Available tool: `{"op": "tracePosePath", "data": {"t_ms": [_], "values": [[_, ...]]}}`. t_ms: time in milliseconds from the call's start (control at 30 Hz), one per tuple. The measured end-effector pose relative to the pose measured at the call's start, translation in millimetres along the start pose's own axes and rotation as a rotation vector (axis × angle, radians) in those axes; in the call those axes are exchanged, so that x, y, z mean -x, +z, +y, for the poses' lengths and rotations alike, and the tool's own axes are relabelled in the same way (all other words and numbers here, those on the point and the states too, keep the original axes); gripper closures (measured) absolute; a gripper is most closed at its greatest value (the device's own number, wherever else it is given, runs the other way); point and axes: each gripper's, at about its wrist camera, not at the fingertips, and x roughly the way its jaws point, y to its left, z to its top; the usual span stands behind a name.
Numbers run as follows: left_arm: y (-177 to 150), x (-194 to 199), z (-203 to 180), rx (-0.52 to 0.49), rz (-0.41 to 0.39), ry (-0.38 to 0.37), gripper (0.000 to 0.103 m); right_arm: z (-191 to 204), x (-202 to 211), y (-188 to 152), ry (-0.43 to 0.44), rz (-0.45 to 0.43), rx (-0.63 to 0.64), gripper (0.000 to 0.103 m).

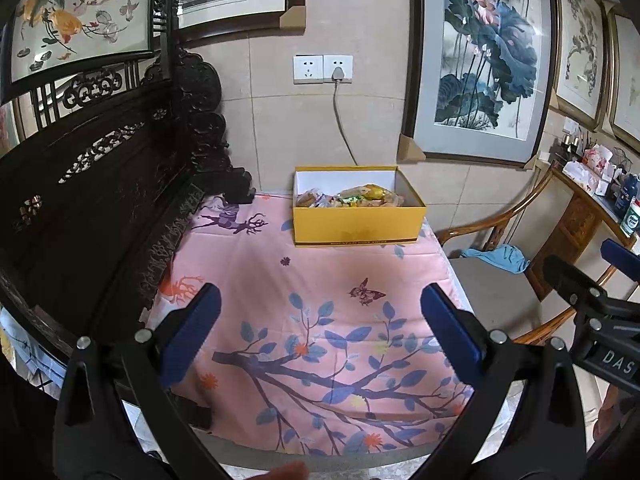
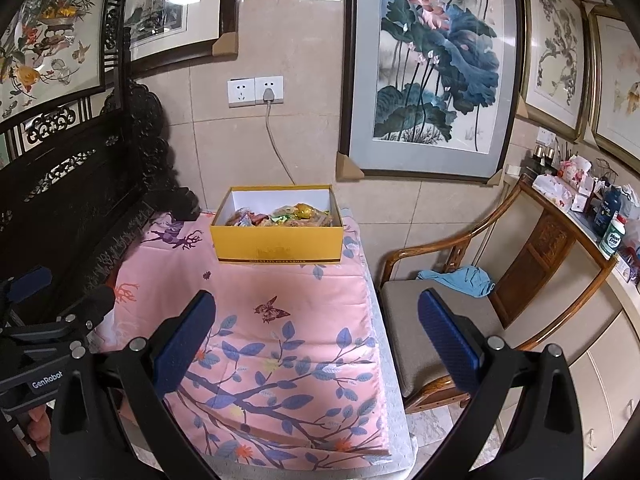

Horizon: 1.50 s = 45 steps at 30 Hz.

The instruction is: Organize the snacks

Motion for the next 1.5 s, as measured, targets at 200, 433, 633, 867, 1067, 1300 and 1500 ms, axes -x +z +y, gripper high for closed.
{"op": "tracePosePath", "data": {"t_ms": [200,433,633,867,1067,1300,1500], "values": [[1.8,-1.4,-2.5,-0.013,0.001,0.0,0.002,-1.8,-2.5,-1.0,-0.004,0.014,-0.004,0.001],[3.8,0.0,-1.8,-0.006,-0.011,-0.001,0.002,-2.4,-1.2,0.5,-0.002,0.005,0.0,0.001],[2.5,-3.5,-4.3,-0.022,0.001,0.001,0.002,-2.7,-3.1,0.4,0.002,0.013,0.002,0.001],[2.2,-9.1,-2.5,-0.032,0.011,0.009,0.002,0.0,-9.4,1.0,0.008,0.028,0.0,0.001],[4.4,-11.5,-1.6,-0.033,0.005,0.0,0.002,0.8,-13.5,2.2,0.006,0.035,0.004,0.001],[4.2,-10.5,-1.9,-0.004,-0.042,-0.045,0.002,0.5,-14.4,2.5,-0.002,0.028,0.008,0.001],[8.7,-2.2,-7.4,-0.011,-0.078,-0.035,0.002,-1.4,-15.1,2.8,-0.004,0.03,0.015,0.001]]}}
